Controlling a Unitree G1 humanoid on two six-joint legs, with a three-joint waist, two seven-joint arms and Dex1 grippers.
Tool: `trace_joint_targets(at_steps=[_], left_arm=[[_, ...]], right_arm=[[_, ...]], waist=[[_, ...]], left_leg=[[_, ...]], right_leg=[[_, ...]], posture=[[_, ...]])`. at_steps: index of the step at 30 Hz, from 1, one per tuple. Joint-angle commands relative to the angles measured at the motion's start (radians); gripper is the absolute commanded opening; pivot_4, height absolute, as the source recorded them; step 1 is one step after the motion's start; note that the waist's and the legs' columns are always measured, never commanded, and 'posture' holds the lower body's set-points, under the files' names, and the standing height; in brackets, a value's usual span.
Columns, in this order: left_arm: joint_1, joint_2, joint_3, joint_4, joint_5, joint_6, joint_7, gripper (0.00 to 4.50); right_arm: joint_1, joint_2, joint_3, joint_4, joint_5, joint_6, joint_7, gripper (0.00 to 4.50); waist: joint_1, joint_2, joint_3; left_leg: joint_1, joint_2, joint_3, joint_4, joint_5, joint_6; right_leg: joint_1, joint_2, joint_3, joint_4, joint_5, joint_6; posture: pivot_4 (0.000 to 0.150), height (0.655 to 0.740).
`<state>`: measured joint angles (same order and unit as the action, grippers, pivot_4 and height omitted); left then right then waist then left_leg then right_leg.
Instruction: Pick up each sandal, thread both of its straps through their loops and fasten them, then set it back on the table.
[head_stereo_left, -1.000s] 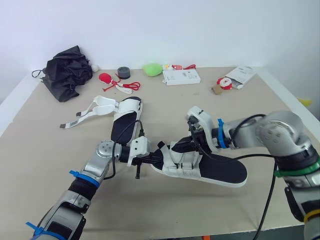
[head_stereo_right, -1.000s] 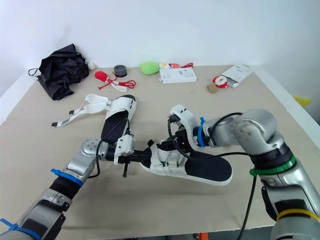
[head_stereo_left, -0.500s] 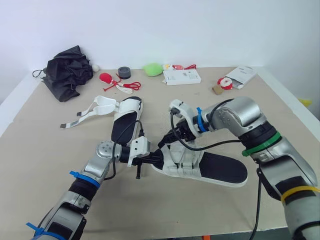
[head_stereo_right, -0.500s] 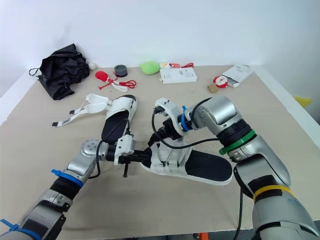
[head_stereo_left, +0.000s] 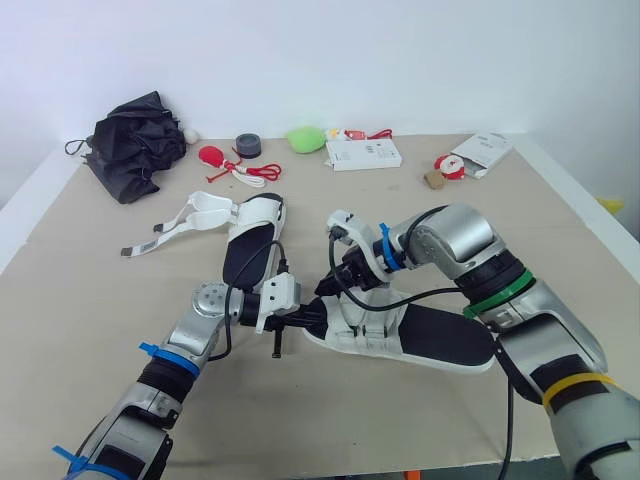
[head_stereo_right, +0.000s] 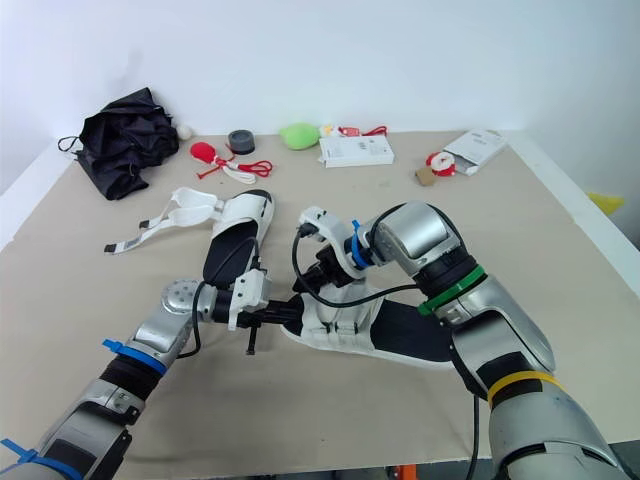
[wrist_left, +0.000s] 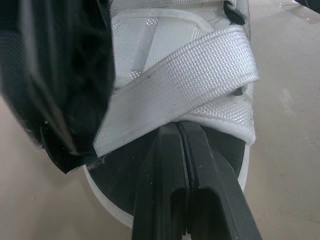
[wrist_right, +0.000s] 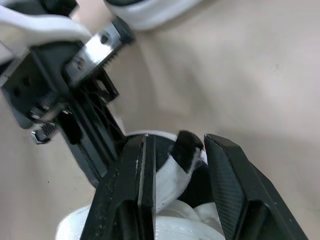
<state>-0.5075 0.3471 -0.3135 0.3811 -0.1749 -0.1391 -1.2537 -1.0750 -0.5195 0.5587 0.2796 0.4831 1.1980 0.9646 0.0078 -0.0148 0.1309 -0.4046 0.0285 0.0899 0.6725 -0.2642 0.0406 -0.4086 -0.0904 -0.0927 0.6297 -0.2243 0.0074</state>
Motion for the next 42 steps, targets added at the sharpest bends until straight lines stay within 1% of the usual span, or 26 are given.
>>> trace_joint_targets(at_steps=[1, 5, 6, 8, 9, 10, 11, 17, 21, 24, 28, 31, 34, 36, 38, 41, 42], left_arm=[[0.072, 0.032, -0.066, 0.09, 0.088, 0.05, -0.002, 0.0], [0.073, 0.033, -0.066, 0.088, 0.088, 0.05, -0.004, 0.0], [0.072, 0.033, -0.067, 0.089, 0.088, 0.05, -0.004, 0.0], [0.069, 0.031, -0.067, 0.091, 0.088, 0.05, -0.005, 0.0], [0.068, 0.03, -0.068, 0.092, 0.089, 0.05, -0.005, 0.0], [0.067, 0.03, -0.068, 0.093, 0.089, 0.049, -0.005, 0.0], [0.067, 0.03, -0.068, 0.093, 0.089, 0.049, -0.005, 0.0], [0.07, 0.028, -0.07, 0.091, 0.09, 0.049, -0.003, 0.0], [0.074, 0.027, -0.072, 0.087, 0.09, 0.051, -0.003, 0.0], [0.08, 0.026, -0.075, 0.084, 0.09, 0.05, -0.005, 0.0], [0.081, 0.026, -0.077, 0.085, 0.09, 0.05, -0.006, 0.0], [0.083, 0.025, -0.076, 0.085, 0.09, 0.048, -0.006, 0.0], [0.083, 0.025, -0.077, 0.088, 0.089, 0.046, -0.01, 0.0], [0.079, 0.023, -0.079, 0.095, 0.09, 0.044, -0.014, 0.0], [0.074, 0.019, -0.081, 0.101, 0.092, 0.042, -0.015, 0.0], [0.069, 0.016, -0.081, 0.106, 0.092, 0.041, -0.016, 0.0], [0.068, 0.016, -0.081, 0.107, 0.092, 0.04, -0.017, 0.0]], right_arm=[[-0.009, 0.003, -0.03, -0.008, -0.018, -0.005, 0.027, 1.77], [0.0, 0.009, -0.048, -0.016, -0.022, 0.003, 0.04, 1.77], [0.003, 0.012, -0.052, -0.02, -0.021, 0.006, 0.041, 1.56], [0.01, 0.018, -0.064, -0.029, -0.021, 0.006, 0.039, 0.93], [0.016, 0.022, -0.076, -0.033, -0.016, 0.006, 0.038, 0.74], [0.02, 0.023, -0.081, -0.037, -0.016, 0.008, 0.036, 0.13], [0.022, 0.023, -0.085, -0.039, -0.017, 0.01, 0.035, 0.05], [0.042, 0.009, -0.139, -0.077, -0.006, 0.038, 0.028, 0.05], [0.074, -0.011, -0.263, -0.204, 0.06, 0.148, -0.009, 0.05], [0.119, 0.0, -0.405, -0.319, 0.111, 0.258, -0.074, 0.05], [0.181, 0.048, -0.579, -0.419, 0.123, 0.394, -0.193, 0.05], [0.245, 0.078, -0.662, -0.483, 0.159, 0.416, -0.284, 0.05], [0.333, 0.152, -0.756, -0.551, 0.193, 0.416, -0.39, 0.05], [0.407, 0.198, -0.78, -0.617, 0.194, 0.416, -0.444, 0.05], [0.452, 0.24, -0.808, -0.642, 0.154, 0.412, -0.495, 0.05], [0.469, 0.266, -0.859, -0.657, 0.145, 0.393, -0.533, 0.05], [0.469, 0.267, -0.871, -0.663, 0.149, 0.391, -0.538, 0.05]], waist=[[0.0, 0.0, 0.0], [0.0, 0.0, 0.0], [0.0, 0.0, 0.0], [0.0, 0.0, 0.0], [0.0, 0.0, 0.0], [0.0, 0.0, 0.0], [0.0, 0.0, 0.0], [0.0, 0.0, 0.0], [0.001, 0.0, 0.0], [0.001, 0.0, 0.0], [0.001, 0.0, 0.0], [0.001, 0.001, 0.0], [0.001, 0.001, -0.001], [0.001, 0.001, -0.001], [0.001, 0.001, -0.001], [0.001, 0.002, -0.001], [0.001, 0.001, -0.001]], left_leg=[[0.0, 0.0, 0.0, 0.0, 0.0, 0.0], [0.0, 0.0, 0.0, 0.0, 0.0, 0.0], [0.0, 0.0, 0.0, 0.0, 0.0, 0.0], [0.0, 0.0, 0.0, 0.0, 0.0, 0.0], [0.0, 0.0, 0.0, 0.0, 0.0, 0.0], [0.0, 0.0, 0.0, 0.0, 0.0, 0.0], [0.0, 0.0, 0.0, 0.0, 0.0, 0.0], [0.0, 0.0, 0.0, 0.0, 0.0, 0.0], [0.0, 0.0, 0.0, 0.0, 0.0, 0.0], [0.0, 0.0, 0.0, 0.0, 0.0, -0.001], [0.0, 0.0, -0.001, 0.0, 0.0, -0.001], [0.0, 0.0, -0.001, -0.001, 0.0, -0.001], [0.0, 0.0, -0.001, -0.001, 0.0, -0.001], [0.0, 0.0, -0.001, -0.001, 0.0, -0.001], [0.0, 0.0, -0.002, -0.002, 0.0, -0.001], [0.0, -0.001, -0.001, -0.001, 0.0, -0.001], [0.0, -0.001, -0.001, -0.001, 0.0, -0.001]], right_leg=[[0.0, 0.0, 0.0, 0.0, 0.0, 0.0], [0.0, 0.0, 0.0, 0.0, 0.0, 0.0], [0.0, 0.0, 0.0, 0.0, 0.0, 0.0], [0.0, 0.0, 0.0, 0.0, 0.0, 0.0], [0.0, 0.0, 0.0, 0.0, 0.0, 0.0], [0.0, 0.0, 0.0, 0.0, 0.0, 0.0], [0.0, 0.0, 0.0, 0.0, 0.0, 0.0], [0.0, 0.0, 0.0, 0.0, 0.0, 0.0], [0.0, -0.001, 0.0, 0.0, 0.0, 0.0], [0.0, -0.001, 0.0, 0.0, 0.0, 0.0], [0.001, -0.001, -0.001, 0.0, 0.0, -0.001], [0.001, -0.002, -0.001, 0.0, 0.0, -0.001], [0.001, -0.001, -0.001, 0.0, -0.001, -0.001], [0.001, -0.001, -0.001, 0.0, -0.001, 0.0], [0.001, -0.001, -0.001, 0.0, -0.002, 0.001], [0.001, -0.001, -0.001, 0.0, -0.002, 0.001], [0.001, 0.0, -0.001, 0.0, -0.005, 0.007]], posture=[[0.15, 0.74], [0.15, 0.74], [0.15, 0.74], [0.15, 0.74], [0.15, 0.74], [0.15, 0.74], [0.15, 0.74], [0.15, 0.74], [0.15, 0.74], [0.15, 0.74], [0.15, 0.74], [0.15, 0.74], [0.15, 0.74], [0.15, 0.74], [0.15, 0.74], [0.15, 0.74], [0.15, 0.74]])
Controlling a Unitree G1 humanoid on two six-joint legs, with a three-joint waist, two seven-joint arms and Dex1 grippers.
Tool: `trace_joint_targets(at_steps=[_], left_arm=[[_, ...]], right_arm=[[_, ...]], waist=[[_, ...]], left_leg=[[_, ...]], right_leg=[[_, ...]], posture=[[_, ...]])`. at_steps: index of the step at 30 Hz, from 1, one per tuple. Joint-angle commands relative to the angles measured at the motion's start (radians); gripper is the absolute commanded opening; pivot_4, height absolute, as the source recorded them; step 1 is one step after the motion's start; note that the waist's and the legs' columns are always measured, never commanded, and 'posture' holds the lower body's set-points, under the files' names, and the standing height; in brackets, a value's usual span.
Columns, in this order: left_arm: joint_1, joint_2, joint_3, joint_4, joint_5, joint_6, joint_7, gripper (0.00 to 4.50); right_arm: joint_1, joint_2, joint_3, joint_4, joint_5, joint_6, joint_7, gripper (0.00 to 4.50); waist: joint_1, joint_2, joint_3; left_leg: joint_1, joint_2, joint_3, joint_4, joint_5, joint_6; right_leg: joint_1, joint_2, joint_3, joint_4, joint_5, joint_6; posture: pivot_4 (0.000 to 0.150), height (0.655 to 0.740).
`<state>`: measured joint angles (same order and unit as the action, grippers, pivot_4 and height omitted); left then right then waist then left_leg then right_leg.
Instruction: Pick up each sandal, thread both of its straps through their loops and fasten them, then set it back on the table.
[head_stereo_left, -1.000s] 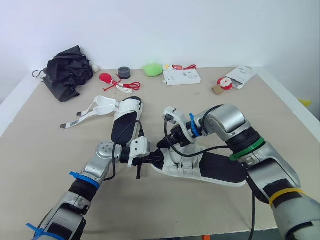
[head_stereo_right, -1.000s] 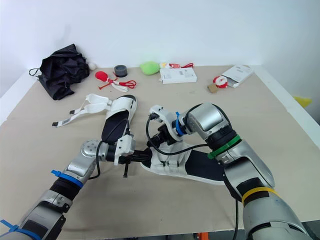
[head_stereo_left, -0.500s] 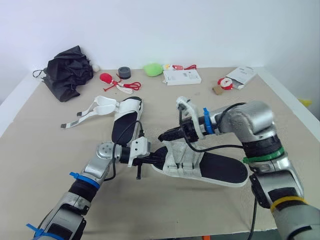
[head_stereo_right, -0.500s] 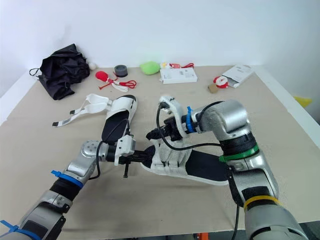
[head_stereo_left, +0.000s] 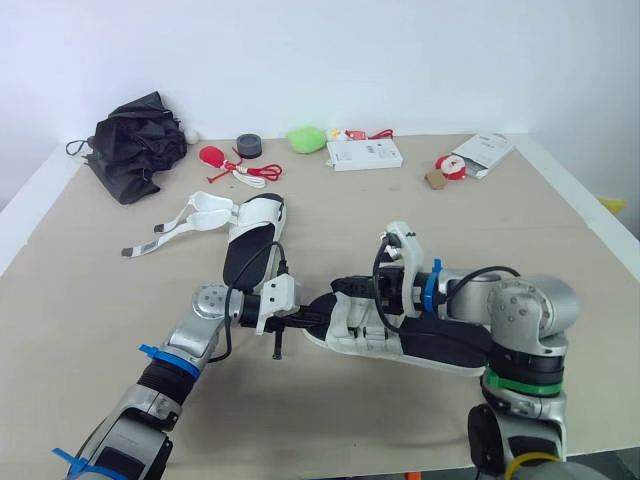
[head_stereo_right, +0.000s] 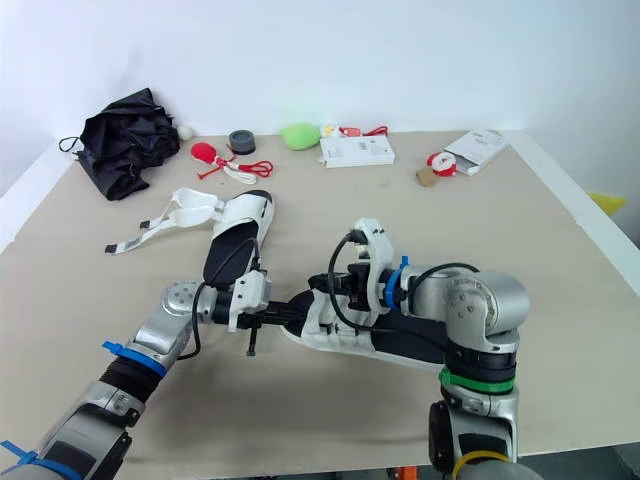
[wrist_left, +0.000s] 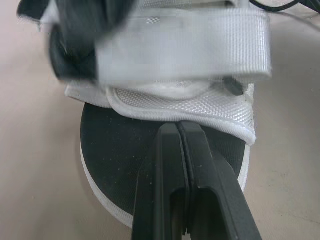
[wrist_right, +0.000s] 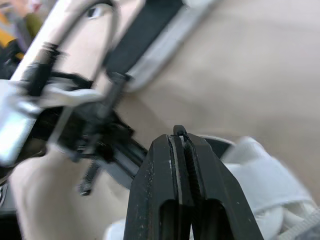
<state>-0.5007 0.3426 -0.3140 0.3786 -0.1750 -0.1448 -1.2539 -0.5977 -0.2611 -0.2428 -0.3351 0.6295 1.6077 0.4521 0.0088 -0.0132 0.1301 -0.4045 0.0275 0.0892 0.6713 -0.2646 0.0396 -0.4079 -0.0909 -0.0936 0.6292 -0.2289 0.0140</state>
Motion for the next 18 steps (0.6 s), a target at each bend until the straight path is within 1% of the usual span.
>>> trace_joint_targets(at_steps=[1, 9, 18], left_arm=[[0.061, 0.021, -0.08, 0.11, 0.092, 0.045, -0.017, 0.0], [0.071, 0.029, -0.078, 0.101, 0.09, 0.048, -0.02, 0.0], [0.066, 0.024, -0.078, 0.099, 0.09, 0.052, -0.017, 0.0]], right_arm=[[-0.008, 0.009, -0.08, -0.054, 0.007, -0.023, -0.029, 0.05], [-0.015, 0.011, -0.169, -0.086, 0.035, -0.018, -0.053, 0.05], [0.061, 0.053, -0.12, -0.071, 0.027, -0.075, -0.098, 0.05]], waist=[[0.0, 0.0, 0.0], [0.0, 0.0, 0.0], [0.0, 0.0, 0.0]], left_leg=[[0.0, 0.0, 0.0, 0.0, 0.0, 0.0], [0.0, 0.0, 0.0, 0.0, 0.0, 0.0], [0.0, 0.0, -0.001, 0.0, 0.0, 0.0]], right_leg=[[0.0, 0.0, 0.0, 0.0, -0.001, 0.001], [0.0, 0.0, 0.001, 0.0, -0.001, 0.002], [0.0, 0.0, 0.001, 0.0, -0.002, 0.003]], posture=[[0.15, 0.74], [0.15, 0.74], [0.15, 0.74]])
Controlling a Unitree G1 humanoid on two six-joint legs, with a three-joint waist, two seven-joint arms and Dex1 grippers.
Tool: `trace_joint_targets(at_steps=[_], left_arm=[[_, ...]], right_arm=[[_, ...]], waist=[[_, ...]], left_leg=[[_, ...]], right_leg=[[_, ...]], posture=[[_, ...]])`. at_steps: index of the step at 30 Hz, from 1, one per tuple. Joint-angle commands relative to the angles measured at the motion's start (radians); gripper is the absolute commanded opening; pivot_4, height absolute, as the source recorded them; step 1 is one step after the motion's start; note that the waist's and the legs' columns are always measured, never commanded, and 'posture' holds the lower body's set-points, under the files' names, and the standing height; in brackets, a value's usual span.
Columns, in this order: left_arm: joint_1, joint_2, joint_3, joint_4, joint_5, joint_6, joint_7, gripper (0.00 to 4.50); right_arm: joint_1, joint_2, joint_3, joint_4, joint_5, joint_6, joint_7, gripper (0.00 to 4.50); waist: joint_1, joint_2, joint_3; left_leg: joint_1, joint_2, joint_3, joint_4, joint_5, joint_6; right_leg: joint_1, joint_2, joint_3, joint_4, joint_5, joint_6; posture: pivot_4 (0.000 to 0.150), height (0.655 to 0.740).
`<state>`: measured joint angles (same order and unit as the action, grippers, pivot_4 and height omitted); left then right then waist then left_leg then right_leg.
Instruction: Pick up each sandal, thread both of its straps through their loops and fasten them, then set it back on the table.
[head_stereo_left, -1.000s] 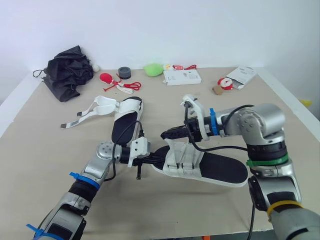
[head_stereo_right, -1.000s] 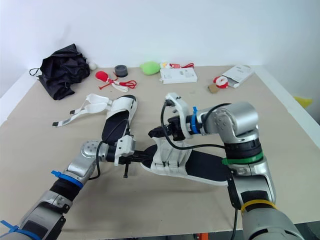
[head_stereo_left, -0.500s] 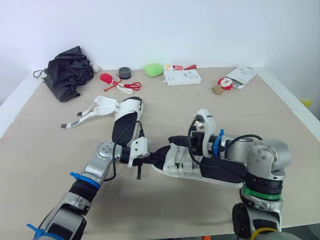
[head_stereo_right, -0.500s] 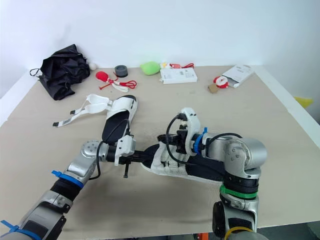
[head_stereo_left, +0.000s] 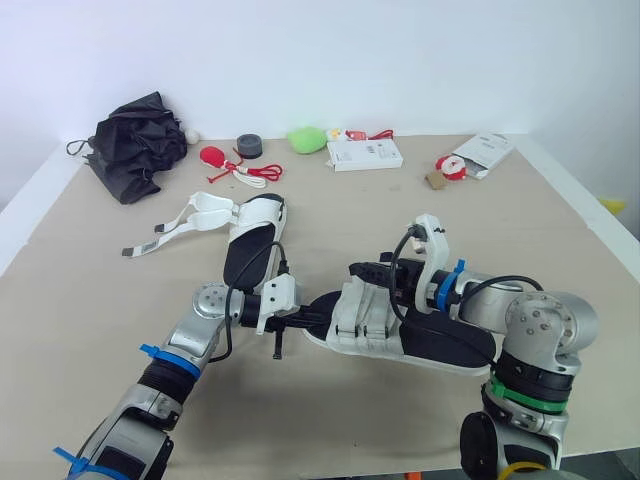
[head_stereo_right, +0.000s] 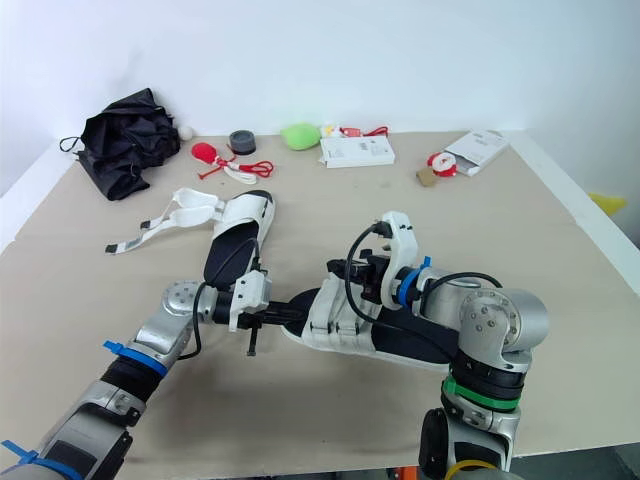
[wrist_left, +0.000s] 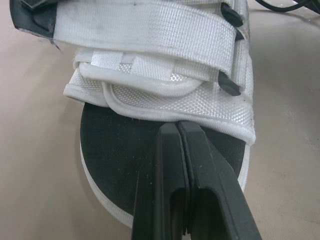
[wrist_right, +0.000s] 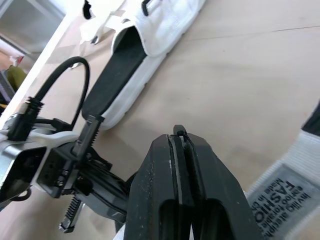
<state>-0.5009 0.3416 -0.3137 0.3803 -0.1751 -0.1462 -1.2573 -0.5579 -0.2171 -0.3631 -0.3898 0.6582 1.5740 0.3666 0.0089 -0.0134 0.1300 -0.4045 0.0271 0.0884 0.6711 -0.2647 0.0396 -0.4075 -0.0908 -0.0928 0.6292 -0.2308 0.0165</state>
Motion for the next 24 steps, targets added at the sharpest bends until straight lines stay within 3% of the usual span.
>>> trace_joint_targets(at_steps=[1, 6, 11, 14, 17, 19, 24], left_arm=[[0.066, 0.025, -0.079, 0.096, 0.09, 0.053, -0.013, 0.0], [0.067, 0.031, -0.074, 0.091, 0.09, 0.057, -0.01, 0.0], [0.067, 0.032, -0.074, 0.09, 0.089, 0.059, -0.007, 0.0], [0.064, 0.031, -0.074, 0.093, 0.088, 0.057, -0.007, 0.0], [0.062, 0.032, -0.075, 0.096, 0.086, 0.056, -0.006, 0.0], [0.059, 0.031, -0.076, 0.1, 0.084, 0.055, -0.005, 0.0], [0.059, 0.03, -0.077, 0.105, 0.085, 0.054, -0.006, 0.0]], right_arm=[[0.032, 0.006, 0.007, -0.007, -0.006, -0.045, -0.016, 0.05], [0.077, -0.034, 0.048, 0.096, -0.048, 0.04, -0.085, 0.05], [0.072, -0.093, 0.115, 0.1, -0.083, 0.04, -0.13, 1.82], [0.063, -0.177, 0.229, 0.077, -0.123, 0.024, -0.143, 2.44], [0.032, -0.227, 0.285, 0.081, -0.143, -0.011, -0.15, 3.88], [0.012, -0.266, 0.329, 0.076, -0.166, -0.054, -0.15, 4.32], [-0.057, -0.317, 0.364, 0.09, -0.216, -0.189, -0.158, 4.32]], waist=[[0.0, 0.0, 0.0], [0.0, -0.001, -0.002], [0.0, -0.005, -0.01], [0.0, -0.007, -0.012], [0.002, -0.008, -0.013], [0.003, -0.008, -0.013], [0.002, -0.002, -0.014]], left_leg=[[0.0, 0.0, 0.0, 0.0, 0.0, 0.0], [0.0, 0.0, 0.0, 0.0, 0.0, 0.0], [0.002, 0.0, -0.002, -0.001, 0.0, 0.0], [0.003, 0.0, -0.002, -0.001, 0.0, 0.0], [0.003, 0.0, -0.005, -0.001, -0.001, -0.001], [0.001, 0.0, -0.005, -0.001, -0.001, -0.001], [0.0, -0.001, -0.003, -0.001, -0.003, 0.0]], right_leg=[[0.0, 0.0, 0.0, 0.0, 0.0, 0.0], [0.0, 0.0, 0.0, 0.0, 0.0, 0.0], [0.001, 0.0, -0.001, 0.0, -0.002, -0.001], [0.0, -0.001, -0.001, -0.002, -0.002, 0.0], [0.002, -0.001, -0.004, -0.005, -0.002, 0.0], [0.002, -0.001, -0.005, -0.008, -0.003, -0.001], [0.001, -0.001, -0.004, -0.01, 0.001, 0.002]], posture=[[0.15, 0.74], [0.15, 0.74], [0.15, 0.74], [0.15, 0.74], [0.15, 0.74], [0.15, 0.74], [0.15, 0.74]])
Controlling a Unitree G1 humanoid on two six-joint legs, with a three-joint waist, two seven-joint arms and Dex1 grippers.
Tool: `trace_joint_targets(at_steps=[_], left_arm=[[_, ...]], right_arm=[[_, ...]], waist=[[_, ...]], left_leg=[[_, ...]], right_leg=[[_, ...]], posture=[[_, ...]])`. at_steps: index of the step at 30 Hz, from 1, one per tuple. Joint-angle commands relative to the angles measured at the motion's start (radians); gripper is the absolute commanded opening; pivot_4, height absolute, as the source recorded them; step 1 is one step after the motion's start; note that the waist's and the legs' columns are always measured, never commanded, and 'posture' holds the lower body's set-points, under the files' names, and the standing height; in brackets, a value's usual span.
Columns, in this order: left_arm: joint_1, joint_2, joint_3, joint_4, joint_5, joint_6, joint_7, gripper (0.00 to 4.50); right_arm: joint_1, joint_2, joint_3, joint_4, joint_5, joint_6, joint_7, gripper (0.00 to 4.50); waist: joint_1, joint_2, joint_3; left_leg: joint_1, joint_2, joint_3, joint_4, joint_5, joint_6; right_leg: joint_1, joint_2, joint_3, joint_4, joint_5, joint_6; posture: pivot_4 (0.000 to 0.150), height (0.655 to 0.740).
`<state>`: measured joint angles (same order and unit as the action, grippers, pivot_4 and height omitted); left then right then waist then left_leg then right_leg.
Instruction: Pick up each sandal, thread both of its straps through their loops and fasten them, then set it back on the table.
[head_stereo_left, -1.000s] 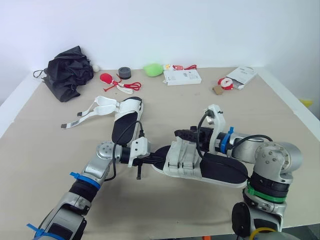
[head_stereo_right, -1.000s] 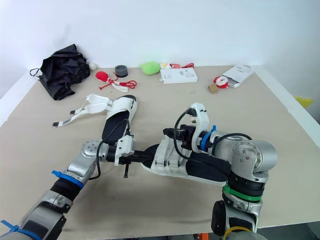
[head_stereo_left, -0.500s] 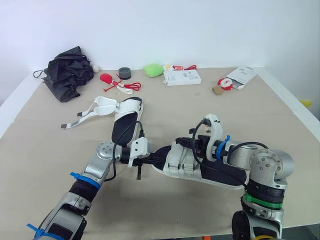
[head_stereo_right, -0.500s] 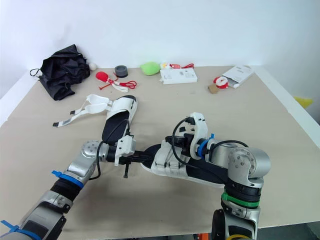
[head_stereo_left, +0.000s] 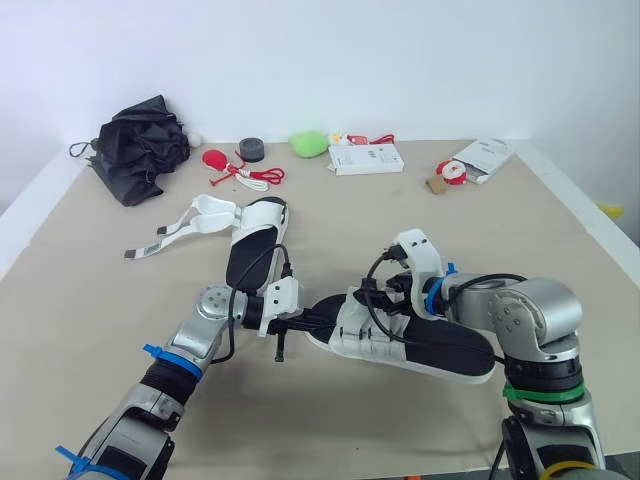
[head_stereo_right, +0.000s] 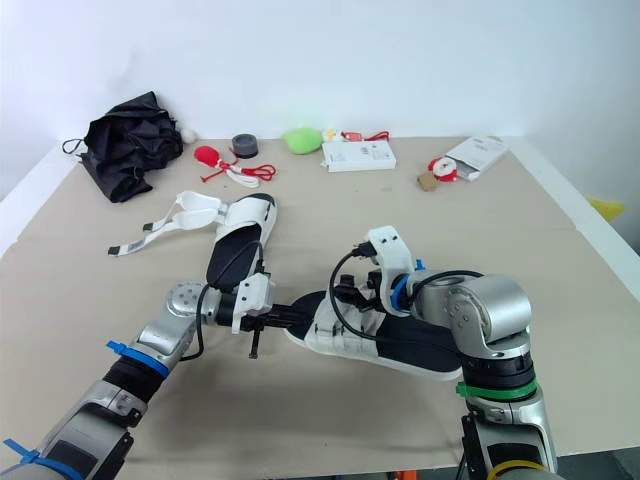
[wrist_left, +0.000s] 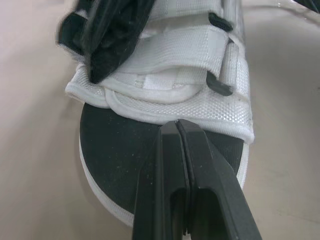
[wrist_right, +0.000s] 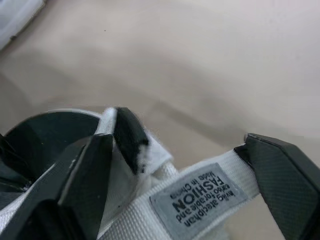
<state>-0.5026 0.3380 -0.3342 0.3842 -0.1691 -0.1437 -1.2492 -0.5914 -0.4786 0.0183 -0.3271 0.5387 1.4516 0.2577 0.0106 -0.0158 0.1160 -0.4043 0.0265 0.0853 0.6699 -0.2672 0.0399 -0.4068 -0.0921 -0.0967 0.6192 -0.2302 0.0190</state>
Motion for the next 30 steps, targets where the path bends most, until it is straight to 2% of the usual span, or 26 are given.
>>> trace_joint_targets(at_steps=[1, 10, 15, 22, 27, 30], left_arm=[[0.06, 0.032, -0.057, 0.101, 0.079, 0.052, -0.013, 0.0], [0.062, 0.027, -0.06, 0.098, 0.079, 0.052, -0.012, 0.0], [0.059, 0.021, -0.061, 0.101, 0.081, 0.05, -0.01, 0.0], [0.038, -0.006, -0.024, 0.056, 0.019, 0.099, -0.002, 0.0], [0.01, -0.034, 0.067, -0.135, -0.16, 0.285, -0.009, 0.0], [-0.005, -0.014, 0.103, -0.22, -0.22, 0.384, -0.009, 0.0]], right_arm=[[-0.035, -0.063, -0.018, 0.027, -0.103, -0.099, -0.043, 4.32], [-0.063, -0.079, -0.075, -0.025, -0.089, -0.225, 0.044, 4.32], [-0.011, -0.156, -0.165, -0.139, 0.046, -0.25, 0.231, 4.32], [0.247, -0.348, -0.467, -0.272, 0.331, -0.263, 0.557, 4.32], [0.498, -0.451, -0.604, -0.295, 0.362, -0.295, 0.677, 4.32], [0.598, -0.473, -0.605, -0.327, 0.362, -0.326, 0.705, 4.32]], waist=[[0.0, 0.0, 0.0], [0.0, 0.001, 0.001], [0.001, 0.002, 0.002], [0.008, -0.001, 0.005], [0.012, -0.005, 0.018], [0.012, -0.001, 0.031]], left_leg=[[0.0, 0.0, 0.0, 0.0, 0.0, 0.0], [-0.002, 0.0, 0.001, -0.002, 0.0, 0.0], [-0.002, 0.0, 0.001, -0.001, 0.0, 0.0], [-0.004, -0.001, -0.001, -0.001, -0.001, 0.001], [-0.004, 0.0, -0.001, -0.001, -0.001, 0.001], [-0.008, 0.0, -0.001, 0.0, -0.001, 0.0]], right_leg=[[0.0, 0.0, 0.0, 0.0, 0.0, 0.0], [0.001, 0.001, 0.001, 0.0, 0.0, 0.0], [0.001, 0.001, 0.001, 0.0, 0.0, 0.001], [0.002, 0.0, 0.0, -0.002, -0.001, 0.0], [0.001, 0.0, 0.0, -0.002, -0.001, 0.002], [-0.002, 0.001, 0.001, -0.002, 0.0, 0.003]], posture=[[0.15, 0.74], [0.15, 0.74], [0.15, 0.74], [0.15, 0.74], [0.15, 0.74], [0.15, 0.74]])
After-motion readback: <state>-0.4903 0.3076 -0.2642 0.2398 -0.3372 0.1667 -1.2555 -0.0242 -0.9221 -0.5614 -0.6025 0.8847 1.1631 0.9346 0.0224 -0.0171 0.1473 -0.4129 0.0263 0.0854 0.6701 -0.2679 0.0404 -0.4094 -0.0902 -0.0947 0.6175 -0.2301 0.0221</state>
